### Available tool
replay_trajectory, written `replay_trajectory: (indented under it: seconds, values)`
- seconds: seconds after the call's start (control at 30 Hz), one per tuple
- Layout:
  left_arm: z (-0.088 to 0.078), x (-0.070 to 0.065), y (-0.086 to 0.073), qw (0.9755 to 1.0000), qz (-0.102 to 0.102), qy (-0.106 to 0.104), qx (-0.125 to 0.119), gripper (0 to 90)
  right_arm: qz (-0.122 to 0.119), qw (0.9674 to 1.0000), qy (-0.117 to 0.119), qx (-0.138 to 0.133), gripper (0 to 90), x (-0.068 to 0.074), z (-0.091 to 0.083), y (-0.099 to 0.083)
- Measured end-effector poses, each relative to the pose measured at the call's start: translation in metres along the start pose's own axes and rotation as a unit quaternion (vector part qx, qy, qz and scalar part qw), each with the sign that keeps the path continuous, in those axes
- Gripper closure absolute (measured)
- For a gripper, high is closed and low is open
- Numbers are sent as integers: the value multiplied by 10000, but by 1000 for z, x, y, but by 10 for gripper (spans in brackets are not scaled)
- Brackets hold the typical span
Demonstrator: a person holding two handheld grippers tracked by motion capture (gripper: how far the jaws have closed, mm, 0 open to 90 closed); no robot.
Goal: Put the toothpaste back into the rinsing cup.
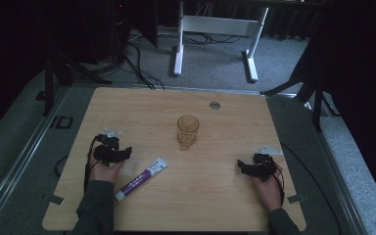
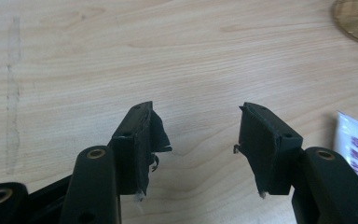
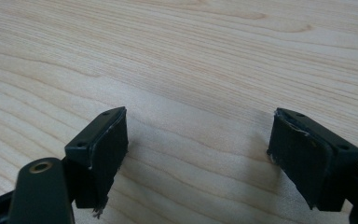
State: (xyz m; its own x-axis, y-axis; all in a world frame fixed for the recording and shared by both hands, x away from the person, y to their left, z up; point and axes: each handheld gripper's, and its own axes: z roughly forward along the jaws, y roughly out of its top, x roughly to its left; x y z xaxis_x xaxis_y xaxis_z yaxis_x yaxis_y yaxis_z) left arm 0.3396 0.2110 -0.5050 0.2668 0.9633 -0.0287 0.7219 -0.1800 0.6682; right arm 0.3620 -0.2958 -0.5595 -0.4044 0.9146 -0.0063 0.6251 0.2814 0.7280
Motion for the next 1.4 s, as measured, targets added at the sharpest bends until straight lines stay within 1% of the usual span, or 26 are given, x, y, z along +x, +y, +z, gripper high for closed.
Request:
replay_trajectory:
  seconds: [0.23, 0.33, 0.43, 0.47, 0.53, 0.57, 0.8, 0.83, 0.87, 0.93, 1.0, 1.07, 1.33, 1.4]
  values:
    - [-17, -3, -1, 9995, 167, -254, -100, 456, 0, 10000, -1, 0, 195, 0, 0, 0]
    - [-23, -5, -1, 9992, 248, -300, -127, 460, -1, 10000, -1, 0, 195, 0, 0, 0]
    - [-27, -6, 0, 9989, 261, -353, -147, 466, -1, 10000, -1, -1, 195, 0, 0, 0]
    - [-30, -8, 0, 9987, 296, -399, -149, 466, -1, 10000, -1, -3, 195, 0, 0, 0]
    - [-32, -9, 0, 9985, 311, -412, -153, 466, 1, 10000, -1, -2, 195, 0, 0, 0]
    - [-35, -12, 0, 9982, 342, -471, -175, 466, 1, 10000, -1, -2, 195, 0, 0, 0]
    - [-42, -18, 2, 9974, 451, -537, -179, 470, 2, 10000, -1, 1, 195, 0, 0, 0]
    - [-44, -21, 4, 9969, 521, -565, -162, 470, 3, 10000, -2, 0, 195, 0, 0, 0]
    - [-44, -21, 4, 9969, 521, -565, -162, 470, 3, 10000, -2, 0, 195, 0, 0, 0]
    - [-45, -24, 6, 9965, 621, -546, -107, 470, 2, 10000, -2, -1, 195, 0, 0, 0]
    - [-46, -27, 8, 9964, 675, -501, -52, 470, 5, 10000, -1, 0, 195, 0, 0, 0]
    - [-47, -30, 10, 9960, 740, -504, -4, 470, 11, 10000, -1, 3, 195, 0, 0, 0]
    - [-50, -37, 13, 9950, 859, -513, 51, 473, 11, 10000, -2, 1, 195, 0, 0, 0]
    - [-51, -41, 14, 9947, 894, -494, 109, 474, 11, 10000, -2, 0, 195, 0, 0, 0]
